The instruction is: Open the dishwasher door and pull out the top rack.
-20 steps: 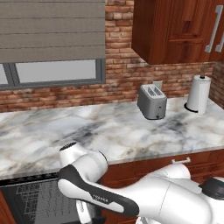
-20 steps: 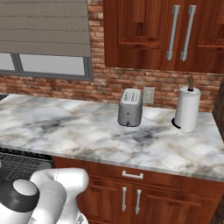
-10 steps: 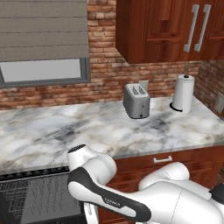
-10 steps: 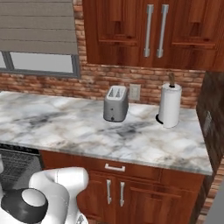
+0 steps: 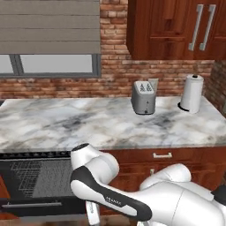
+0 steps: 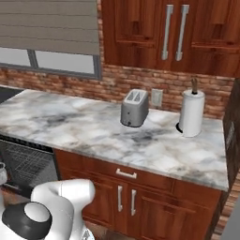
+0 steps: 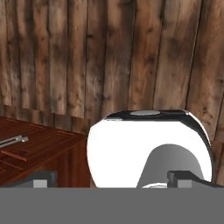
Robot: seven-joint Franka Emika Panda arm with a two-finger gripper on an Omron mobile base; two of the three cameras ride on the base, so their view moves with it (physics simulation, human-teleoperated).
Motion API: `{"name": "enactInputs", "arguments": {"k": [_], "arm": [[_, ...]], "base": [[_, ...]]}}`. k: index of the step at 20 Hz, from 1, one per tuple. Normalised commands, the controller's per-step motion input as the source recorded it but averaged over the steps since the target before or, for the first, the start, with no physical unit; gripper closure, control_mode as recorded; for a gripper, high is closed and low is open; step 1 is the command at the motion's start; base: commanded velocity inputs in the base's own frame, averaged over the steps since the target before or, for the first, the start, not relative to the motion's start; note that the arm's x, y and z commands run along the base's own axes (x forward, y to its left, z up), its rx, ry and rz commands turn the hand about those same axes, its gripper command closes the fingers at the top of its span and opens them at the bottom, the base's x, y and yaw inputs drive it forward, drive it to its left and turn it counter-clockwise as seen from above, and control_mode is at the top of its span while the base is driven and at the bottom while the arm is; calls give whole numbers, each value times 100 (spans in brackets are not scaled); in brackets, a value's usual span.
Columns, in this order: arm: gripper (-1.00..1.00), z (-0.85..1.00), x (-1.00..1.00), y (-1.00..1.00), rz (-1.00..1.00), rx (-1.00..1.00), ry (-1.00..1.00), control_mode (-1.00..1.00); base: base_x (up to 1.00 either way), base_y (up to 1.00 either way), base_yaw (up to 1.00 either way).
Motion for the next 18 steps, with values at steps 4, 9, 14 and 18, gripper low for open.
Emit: {"name": "enactInputs", "arguments": {"k": [4, 9, 14, 18], "arm": [[-100, 0, 0, 0, 0, 0, 0, 100], [-100, 0, 0, 0, 0, 0, 0, 100], [-100, 0, 0, 0, 0, 0, 0, 100], [-100, 0, 0, 0, 0, 0, 0, 100]], "base": [[-1, 0, 59], [0, -6, 54], [5, -1, 34], [18, -12, 16]]}}
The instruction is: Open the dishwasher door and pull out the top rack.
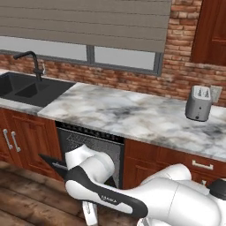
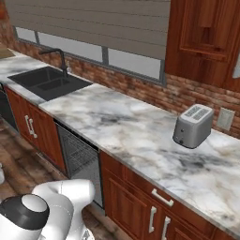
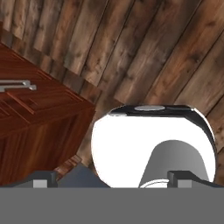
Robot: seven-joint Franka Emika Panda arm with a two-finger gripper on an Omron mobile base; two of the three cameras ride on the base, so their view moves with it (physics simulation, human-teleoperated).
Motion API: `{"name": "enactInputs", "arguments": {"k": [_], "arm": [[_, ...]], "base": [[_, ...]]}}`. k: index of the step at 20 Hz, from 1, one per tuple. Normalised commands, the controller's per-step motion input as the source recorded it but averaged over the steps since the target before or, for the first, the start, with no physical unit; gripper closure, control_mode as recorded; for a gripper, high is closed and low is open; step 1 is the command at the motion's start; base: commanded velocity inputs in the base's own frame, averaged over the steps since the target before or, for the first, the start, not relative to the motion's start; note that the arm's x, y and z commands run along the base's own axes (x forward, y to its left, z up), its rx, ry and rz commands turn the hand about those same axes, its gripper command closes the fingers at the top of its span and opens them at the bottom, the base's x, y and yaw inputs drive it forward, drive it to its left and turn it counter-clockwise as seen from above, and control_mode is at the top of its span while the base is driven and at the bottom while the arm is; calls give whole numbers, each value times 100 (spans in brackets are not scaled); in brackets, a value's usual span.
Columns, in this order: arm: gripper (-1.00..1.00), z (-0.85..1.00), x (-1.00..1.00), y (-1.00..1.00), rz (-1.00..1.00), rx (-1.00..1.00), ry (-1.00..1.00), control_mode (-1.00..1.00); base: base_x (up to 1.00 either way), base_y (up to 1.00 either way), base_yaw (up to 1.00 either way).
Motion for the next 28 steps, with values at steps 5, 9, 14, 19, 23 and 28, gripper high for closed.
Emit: {"name": "enactInputs", "arguments": {"k": [5, 9, 14, 19, 23, 28], "arm": [[-100, 0, 0, 0, 0, 0, 0, 100], [-100, 0, 0, 0, 0, 0, 0, 100], [-100, 0, 0, 0, 0, 0, 0, 100], [-100, 0, 0, 0, 0, 0, 0, 100], [-100, 0, 0, 0, 0, 0, 0, 100], [-100, 0, 0, 0, 0, 0, 0, 100]], "base": [[46, -20, 12], [63, 0, 13], [28, 2, 17], [10, 7, 17], [12, 2, 19], [13, 0, 19]]}}
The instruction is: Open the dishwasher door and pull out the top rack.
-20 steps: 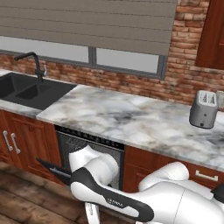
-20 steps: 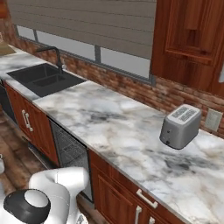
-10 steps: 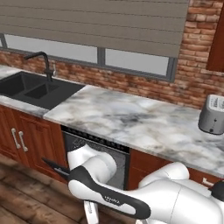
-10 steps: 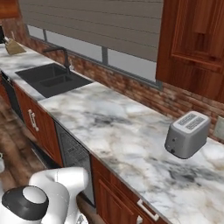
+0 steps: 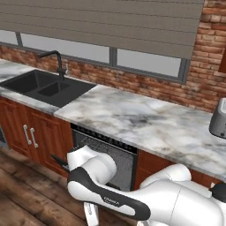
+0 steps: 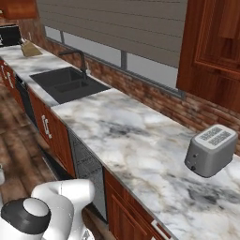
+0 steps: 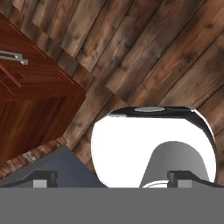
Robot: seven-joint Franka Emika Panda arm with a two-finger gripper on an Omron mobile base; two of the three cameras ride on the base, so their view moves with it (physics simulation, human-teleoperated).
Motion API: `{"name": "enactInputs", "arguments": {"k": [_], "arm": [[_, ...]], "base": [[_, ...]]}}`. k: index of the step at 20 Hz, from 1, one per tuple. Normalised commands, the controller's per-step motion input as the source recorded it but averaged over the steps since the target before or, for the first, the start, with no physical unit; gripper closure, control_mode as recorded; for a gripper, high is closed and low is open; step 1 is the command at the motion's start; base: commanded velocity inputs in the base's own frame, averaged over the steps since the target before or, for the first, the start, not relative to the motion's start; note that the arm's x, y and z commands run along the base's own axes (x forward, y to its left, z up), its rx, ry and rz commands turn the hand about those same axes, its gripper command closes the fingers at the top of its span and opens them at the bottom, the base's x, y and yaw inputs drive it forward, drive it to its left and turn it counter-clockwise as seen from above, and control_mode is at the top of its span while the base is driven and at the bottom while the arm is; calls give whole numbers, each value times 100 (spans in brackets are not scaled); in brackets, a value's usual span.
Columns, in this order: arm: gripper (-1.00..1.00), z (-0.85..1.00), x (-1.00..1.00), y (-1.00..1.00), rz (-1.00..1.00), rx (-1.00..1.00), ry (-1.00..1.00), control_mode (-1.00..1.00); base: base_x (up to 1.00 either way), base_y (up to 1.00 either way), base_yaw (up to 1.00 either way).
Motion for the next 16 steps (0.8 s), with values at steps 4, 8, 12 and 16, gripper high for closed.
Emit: {"name": "enactInputs", "arguments": {"k": [4, 8, 12, 16], "arm": [[-100, 0, 0, 0, 0, 0, 0, 100], [-100, 0, 0, 0, 0, 0, 0, 100], [-100, 0, 0, 0, 0, 0, 0, 100], [-100, -10, 28, 0, 0, 2, 0, -100]], "base": [[0, 0, 12], [0, 0, 2], [30, 0, 0], [23, 0, 0]]}}
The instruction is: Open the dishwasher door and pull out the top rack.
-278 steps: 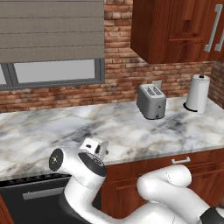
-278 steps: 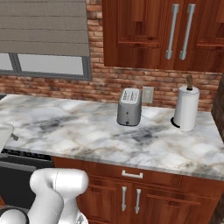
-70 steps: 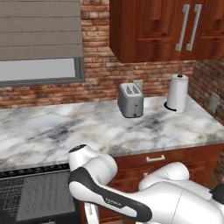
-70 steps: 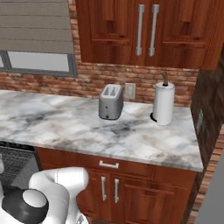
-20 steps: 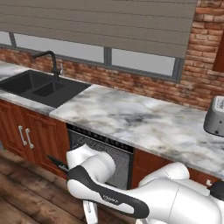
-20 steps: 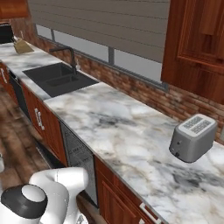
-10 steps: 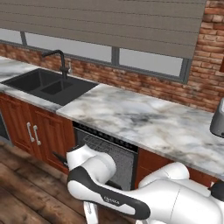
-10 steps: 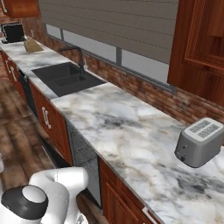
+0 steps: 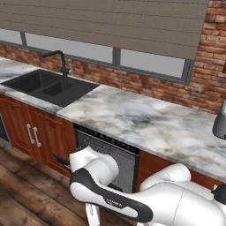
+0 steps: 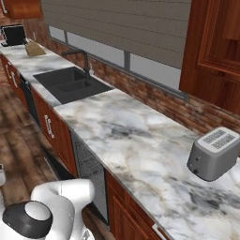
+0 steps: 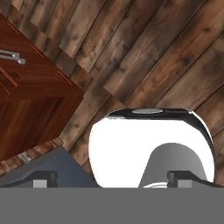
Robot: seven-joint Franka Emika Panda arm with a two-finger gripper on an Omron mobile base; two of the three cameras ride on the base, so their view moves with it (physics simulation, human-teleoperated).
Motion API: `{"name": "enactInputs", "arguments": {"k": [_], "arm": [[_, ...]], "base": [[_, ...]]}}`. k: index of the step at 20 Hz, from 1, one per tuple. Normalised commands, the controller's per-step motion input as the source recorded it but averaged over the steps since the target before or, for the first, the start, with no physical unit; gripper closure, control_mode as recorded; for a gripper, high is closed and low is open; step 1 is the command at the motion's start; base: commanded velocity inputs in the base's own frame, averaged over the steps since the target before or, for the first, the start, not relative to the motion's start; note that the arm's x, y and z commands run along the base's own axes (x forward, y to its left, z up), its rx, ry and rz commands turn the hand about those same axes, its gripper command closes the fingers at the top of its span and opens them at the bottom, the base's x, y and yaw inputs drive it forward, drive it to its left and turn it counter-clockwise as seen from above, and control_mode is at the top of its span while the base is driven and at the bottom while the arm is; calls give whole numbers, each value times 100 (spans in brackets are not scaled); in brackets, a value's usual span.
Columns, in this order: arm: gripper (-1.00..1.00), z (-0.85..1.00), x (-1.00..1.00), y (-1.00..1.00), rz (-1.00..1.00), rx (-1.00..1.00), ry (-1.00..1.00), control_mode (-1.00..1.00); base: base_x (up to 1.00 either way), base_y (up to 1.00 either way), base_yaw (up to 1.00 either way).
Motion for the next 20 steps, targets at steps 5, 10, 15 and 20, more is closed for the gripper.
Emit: {"name": "enactInputs", "arguments": {"k": [5, 10, 15, 20], "arm": [[-100, -8, 84, 0, -4, 5, 6, -100], [-100, 0, 100, -10, -10, 0, 3, -100], [-100, -11, 100, -10, -33, -1, 0, -100], [-100, -29, 95, -20, -50, -9, 0, -100]], "base": [[0, 0, 0], [0, 0, 0], [0, 0, 0], [0, 0, 0]]}}
